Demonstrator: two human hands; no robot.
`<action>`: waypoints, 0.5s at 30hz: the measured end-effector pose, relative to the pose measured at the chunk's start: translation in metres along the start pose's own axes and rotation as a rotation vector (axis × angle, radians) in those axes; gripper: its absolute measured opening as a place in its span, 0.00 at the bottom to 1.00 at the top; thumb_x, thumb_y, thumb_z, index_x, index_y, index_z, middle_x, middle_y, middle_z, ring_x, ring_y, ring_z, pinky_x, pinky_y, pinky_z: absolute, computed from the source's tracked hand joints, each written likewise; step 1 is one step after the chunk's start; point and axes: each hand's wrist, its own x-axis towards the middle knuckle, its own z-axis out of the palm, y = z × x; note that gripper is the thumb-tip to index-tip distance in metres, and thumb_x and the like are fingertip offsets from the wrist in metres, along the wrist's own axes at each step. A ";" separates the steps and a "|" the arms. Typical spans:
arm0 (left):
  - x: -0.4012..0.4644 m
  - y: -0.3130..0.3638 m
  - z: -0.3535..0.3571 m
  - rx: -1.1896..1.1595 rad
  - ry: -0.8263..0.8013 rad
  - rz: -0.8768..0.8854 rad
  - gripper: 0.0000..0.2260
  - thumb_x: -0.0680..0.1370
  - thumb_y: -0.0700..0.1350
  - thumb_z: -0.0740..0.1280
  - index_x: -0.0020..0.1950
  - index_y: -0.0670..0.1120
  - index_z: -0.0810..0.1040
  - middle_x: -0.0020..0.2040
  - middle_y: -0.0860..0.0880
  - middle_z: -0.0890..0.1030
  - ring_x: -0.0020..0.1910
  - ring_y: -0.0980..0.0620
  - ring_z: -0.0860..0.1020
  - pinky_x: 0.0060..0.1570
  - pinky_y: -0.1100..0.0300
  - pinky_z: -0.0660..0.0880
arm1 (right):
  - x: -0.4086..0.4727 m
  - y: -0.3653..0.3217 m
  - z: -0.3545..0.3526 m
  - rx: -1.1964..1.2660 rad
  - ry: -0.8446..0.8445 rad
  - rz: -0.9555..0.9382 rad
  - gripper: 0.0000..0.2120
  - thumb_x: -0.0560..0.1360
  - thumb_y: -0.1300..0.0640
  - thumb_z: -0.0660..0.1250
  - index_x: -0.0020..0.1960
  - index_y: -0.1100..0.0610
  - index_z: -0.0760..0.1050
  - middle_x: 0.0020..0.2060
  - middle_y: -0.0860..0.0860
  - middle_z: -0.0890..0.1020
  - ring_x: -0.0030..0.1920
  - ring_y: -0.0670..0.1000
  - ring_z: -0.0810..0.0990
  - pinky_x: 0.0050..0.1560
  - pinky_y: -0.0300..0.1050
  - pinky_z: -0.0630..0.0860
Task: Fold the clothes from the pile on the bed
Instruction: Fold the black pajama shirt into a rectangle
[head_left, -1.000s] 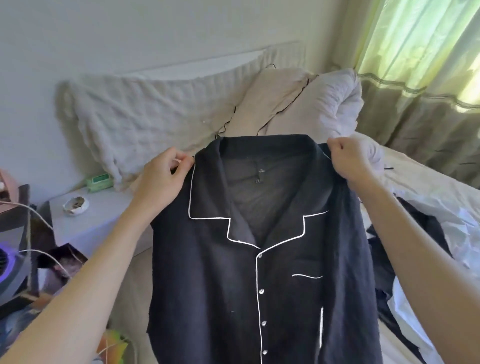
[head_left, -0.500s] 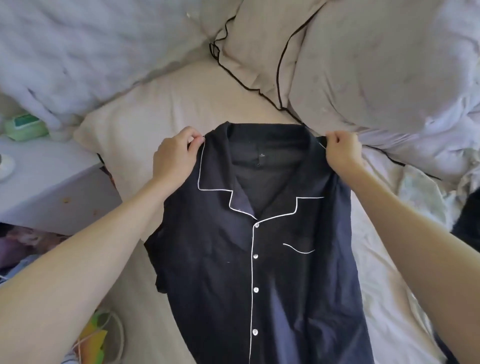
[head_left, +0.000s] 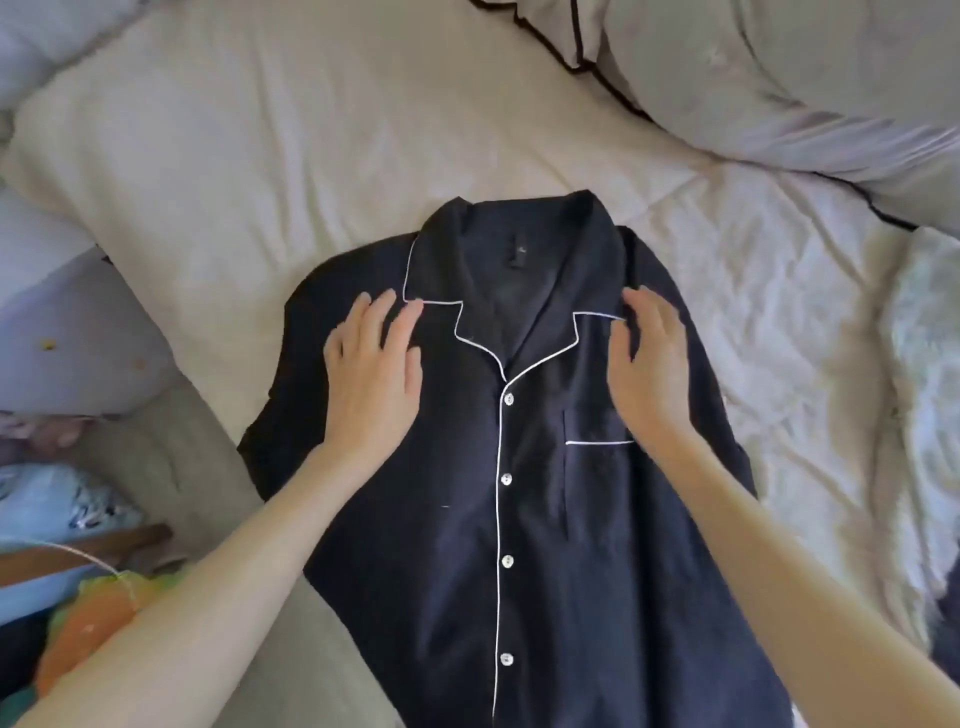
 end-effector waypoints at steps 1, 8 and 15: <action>-0.026 0.004 0.009 0.016 -0.021 0.013 0.19 0.78 0.39 0.63 0.69 0.42 0.70 0.69 0.39 0.69 0.71 0.38 0.64 0.66 0.38 0.64 | -0.029 0.007 0.007 0.017 -0.030 -0.016 0.18 0.80 0.61 0.58 0.70 0.61 0.68 0.70 0.55 0.68 0.71 0.53 0.64 0.70 0.47 0.62; -0.172 0.028 0.050 0.028 -0.326 0.183 0.18 0.80 0.47 0.57 0.69 0.47 0.71 0.73 0.43 0.65 0.74 0.41 0.60 0.69 0.38 0.59 | -0.204 0.063 0.015 -0.109 -0.150 0.061 0.21 0.79 0.62 0.60 0.72 0.59 0.65 0.73 0.52 0.64 0.73 0.49 0.61 0.72 0.47 0.60; -0.214 0.025 0.057 0.111 -0.550 0.072 0.23 0.83 0.49 0.53 0.77 0.50 0.53 0.78 0.46 0.49 0.77 0.45 0.47 0.73 0.47 0.52 | -0.293 0.130 -0.015 -0.545 -0.321 0.185 0.22 0.78 0.58 0.63 0.71 0.57 0.67 0.74 0.56 0.63 0.75 0.57 0.59 0.72 0.64 0.53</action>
